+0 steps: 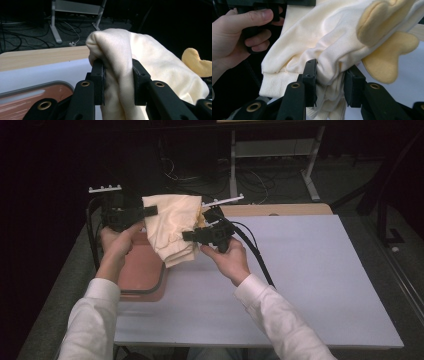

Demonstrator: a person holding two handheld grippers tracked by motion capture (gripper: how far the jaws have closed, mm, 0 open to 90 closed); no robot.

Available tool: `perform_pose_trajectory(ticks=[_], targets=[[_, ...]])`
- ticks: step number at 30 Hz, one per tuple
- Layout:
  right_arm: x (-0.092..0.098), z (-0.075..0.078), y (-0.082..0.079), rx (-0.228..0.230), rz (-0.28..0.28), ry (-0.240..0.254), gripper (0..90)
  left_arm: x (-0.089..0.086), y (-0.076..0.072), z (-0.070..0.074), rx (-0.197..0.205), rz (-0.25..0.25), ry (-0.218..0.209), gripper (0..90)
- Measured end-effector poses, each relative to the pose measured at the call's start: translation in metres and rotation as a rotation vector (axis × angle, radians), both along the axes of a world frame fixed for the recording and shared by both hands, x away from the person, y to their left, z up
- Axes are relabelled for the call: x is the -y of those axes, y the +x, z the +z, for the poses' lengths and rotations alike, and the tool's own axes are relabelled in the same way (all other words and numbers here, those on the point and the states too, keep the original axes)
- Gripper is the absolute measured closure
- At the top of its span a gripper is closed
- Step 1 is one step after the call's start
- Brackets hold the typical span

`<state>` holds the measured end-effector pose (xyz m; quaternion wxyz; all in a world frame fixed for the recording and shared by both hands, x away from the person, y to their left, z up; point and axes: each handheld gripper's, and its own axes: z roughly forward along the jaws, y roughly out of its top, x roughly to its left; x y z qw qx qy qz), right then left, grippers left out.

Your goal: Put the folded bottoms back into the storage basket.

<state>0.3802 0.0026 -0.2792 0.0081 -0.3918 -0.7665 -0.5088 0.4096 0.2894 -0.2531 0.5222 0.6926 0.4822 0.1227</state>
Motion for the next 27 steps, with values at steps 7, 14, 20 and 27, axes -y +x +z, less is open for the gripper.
perform_pose_trajectory(ticks=[7, 14, 20, 27], targets=[[-0.012, 0.000, 0.002, -0.001, 0.010, 0.001, 65.6, -0.011, -0.002, 0.000, 0.002, 0.019, 0.002, 68.8], [-0.026, -0.001, 0.003, -0.001, 0.027, 0.006, 65.5, -0.025, -0.004, -0.001, 0.005, 0.036, -0.001, 68.8], [-0.037, -0.004, 0.004, -0.006, 0.038, 0.020, 65.3, -0.036, -0.005, -0.002, 0.011, 0.049, -0.003, 68.9], [-0.053, -0.011, 0.004, -0.017, 0.056, 0.026, 65.1, -0.046, -0.006, -0.007, 0.006, 0.066, -0.003, 69.0]])
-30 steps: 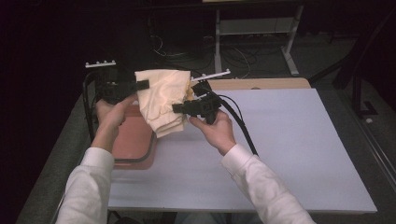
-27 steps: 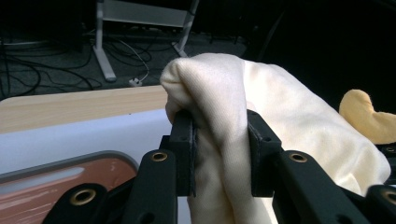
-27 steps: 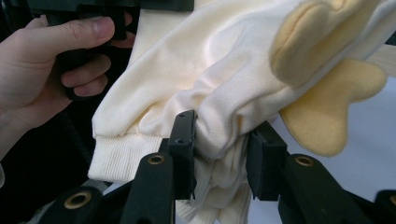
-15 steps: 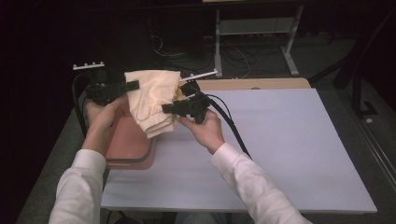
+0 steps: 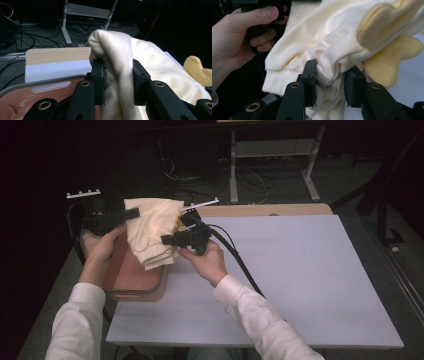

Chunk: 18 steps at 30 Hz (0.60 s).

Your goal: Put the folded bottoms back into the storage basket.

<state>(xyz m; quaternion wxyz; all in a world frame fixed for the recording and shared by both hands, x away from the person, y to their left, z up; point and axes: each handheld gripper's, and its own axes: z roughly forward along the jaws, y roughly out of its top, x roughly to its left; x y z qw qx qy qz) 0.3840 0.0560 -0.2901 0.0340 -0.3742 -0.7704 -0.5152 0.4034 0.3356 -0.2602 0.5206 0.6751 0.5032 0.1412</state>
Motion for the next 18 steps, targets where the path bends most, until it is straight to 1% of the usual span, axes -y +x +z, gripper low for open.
perform_pose_trajectory(ticks=[2, 5, 8, 13, 18], targets=[[-0.006, -0.003, 0.000, -0.003, 0.007, 0.000, 65.1, -0.003, 0.000, -0.001, -0.001, 0.004, -0.002, 69.0], [-0.012, -0.005, 0.001, -0.008, 0.011, 0.004, 65.1, -0.011, -0.001, -0.004, -0.002, 0.015, 0.000, 69.0], [-0.015, -0.007, 0.001, -0.012, 0.012, 0.009, 65.1, -0.014, -0.002, -0.005, -0.001, 0.017, 0.001, 69.0], [-0.026, -0.014, -0.001, -0.016, 0.019, 0.011, 64.8, -0.021, -0.003, -0.010, -0.008, 0.026, 0.017, 69.0], [-0.033, -0.019, 0.000, -0.015, 0.020, 0.010, 64.8, -0.027, -0.004, -0.015, -0.010, 0.039, 0.011, 69.0]])
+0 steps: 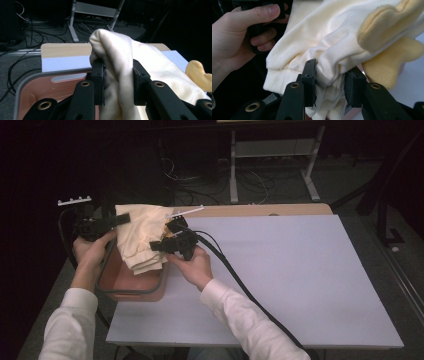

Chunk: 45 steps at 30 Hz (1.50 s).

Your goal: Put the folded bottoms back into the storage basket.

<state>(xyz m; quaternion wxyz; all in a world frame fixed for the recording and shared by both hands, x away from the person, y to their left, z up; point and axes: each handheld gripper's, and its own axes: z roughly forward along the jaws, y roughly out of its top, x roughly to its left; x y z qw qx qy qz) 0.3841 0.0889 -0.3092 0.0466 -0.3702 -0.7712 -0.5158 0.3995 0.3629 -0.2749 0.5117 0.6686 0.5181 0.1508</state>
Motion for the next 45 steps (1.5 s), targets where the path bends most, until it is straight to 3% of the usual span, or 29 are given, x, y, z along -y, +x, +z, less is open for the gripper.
perform_pose_trajectory(ticks=[29, 45], targets=[[-0.037, -0.040, 0.003, -0.056, 0.014, -0.003, 64.7, -0.031, 0.000, -0.039, -0.054, 0.045, -0.001, 69.1], [-0.050, -0.062, 0.006, -0.093, 0.007, -0.007, 64.4, -0.039, 0.010, -0.059, -0.102, 0.056, 0.025, 69.0]])
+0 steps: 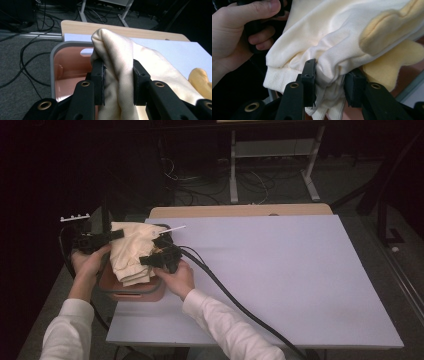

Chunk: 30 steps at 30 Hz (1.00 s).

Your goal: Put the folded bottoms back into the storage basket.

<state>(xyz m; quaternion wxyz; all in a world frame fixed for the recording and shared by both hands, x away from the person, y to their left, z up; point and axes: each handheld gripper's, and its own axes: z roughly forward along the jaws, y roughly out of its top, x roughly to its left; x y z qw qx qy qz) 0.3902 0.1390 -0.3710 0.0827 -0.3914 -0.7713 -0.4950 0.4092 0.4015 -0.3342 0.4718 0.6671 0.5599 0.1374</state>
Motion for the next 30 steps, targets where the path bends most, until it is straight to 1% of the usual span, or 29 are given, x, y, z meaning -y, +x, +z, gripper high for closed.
perform_pose_trajectory(ticks=[2, 7, 8, 10, 11, 12, 13, 14, 15, 16, 18, 22, 26, 27, 30], targets=[[-0.001, -0.003, 0.001, -0.007, -0.004, -0.002, 64.4, 0.000, 0.003, -0.003, -0.008, 0.001, 0.007, 68.9], [-0.003, -0.009, 0.004, -0.023, -0.013, -0.004, 63.8, 0.002, 0.007, -0.009, -0.021, 0.013, 0.006, 68.4], [-0.004, -0.011, 0.005, -0.029, -0.012, -0.003, 62.5, 0.002, 0.007, -0.011, -0.026, 0.019, 0.022, 67.6], [-0.004, -0.013, 0.007, -0.052, -0.010, 0.002, 55.5, 0.005, 0.008, -0.013, -0.029, 0.039, 0.057, 60.3], [-0.004, -0.015, 0.009, -0.076, -0.004, 0.006, 50.7, 0.006, 0.008, -0.014, -0.030, 0.048, 0.064, 53.2], [-0.003, -0.015, 0.010, -0.087, 0.002, 0.003, 47.9, 0.007, 0.009, -0.014, -0.031, 0.047, 0.066, 48.8], [-0.003, -0.017, 0.012, -0.108, 0.005, -0.007, 46.2, 0.008, 0.009, -0.014, -0.029, 0.043, 0.060, 47.6], [-0.001, -0.017, 0.013, -0.113, 0.015, -0.009, 46.6, 0.010, 0.009, -0.014, -0.028, 0.043, 0.060, 46.5], [0.000, -0.017, 0.013, -0.108, 0.025, -0.009, 44.9, 0.011, 0.009, -0.014, -0.030, 0.041, 0.066, 44.5], [0.001, -0.014, 0.013, -0.099, 0.023, -0.013, 42.3, 0.013, 0.009, -0.013, -0.028, 0.038, 0.067, 42.9], [0.004, -0.009, 0.012, -0.066, 0.026, -0.024, 40.1, 0.015, 0.009, -0.012, -0.023, 0.029, 0.063, 41.4], [0.014, 0.004, 0.013, -0.020, 0.040, -0.016, 35.1, 0.024, 0.008, -0.004, 0.000, 0.013, 0.059, 38.5], [0.025, 0.017, 0.014, 0.025, 0.049, -0.025, 28.8, 0.032, 0.006, 0.003, 0.021, -0.016, 0.071, 32.9], [0.029, 0.020, 0.013, 0.045, 0.052, -0.030, 27.1, 0.033, 0.005, 0.005, 0.023, -0.022, 0.073, 31.7], [0.038, 0.028, 0.012, 0.072, 0.057, -0.041, 22.5, 0.038, 0.003, 0.009, 0.035, -0.028, 0.071, 28.3]])
